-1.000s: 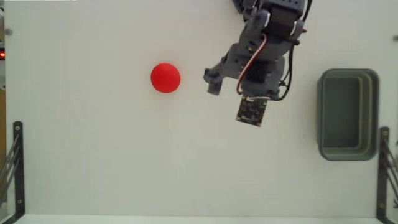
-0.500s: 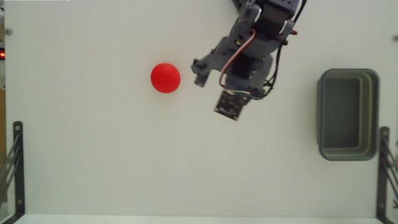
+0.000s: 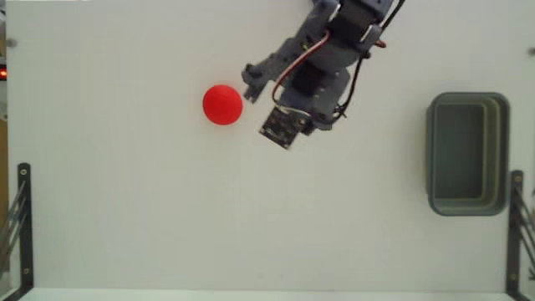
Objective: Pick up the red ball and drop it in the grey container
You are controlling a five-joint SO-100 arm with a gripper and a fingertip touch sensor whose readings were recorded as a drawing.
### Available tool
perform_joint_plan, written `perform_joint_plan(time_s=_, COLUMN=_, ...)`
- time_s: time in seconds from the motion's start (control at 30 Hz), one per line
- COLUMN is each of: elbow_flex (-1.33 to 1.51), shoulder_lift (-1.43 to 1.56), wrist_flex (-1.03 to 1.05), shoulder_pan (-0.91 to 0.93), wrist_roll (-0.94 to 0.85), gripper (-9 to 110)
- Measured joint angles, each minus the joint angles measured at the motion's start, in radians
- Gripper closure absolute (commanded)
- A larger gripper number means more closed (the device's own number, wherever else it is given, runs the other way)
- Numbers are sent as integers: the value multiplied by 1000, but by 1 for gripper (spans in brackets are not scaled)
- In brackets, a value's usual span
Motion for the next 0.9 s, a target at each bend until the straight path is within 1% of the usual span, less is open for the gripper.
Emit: perform_joint_plan(time_s=0.9, elbow_flex=0, shoulder_lift=0, wrist_flex=0, shoulder_pan=212, wrist_roll=0, gripper=-9)
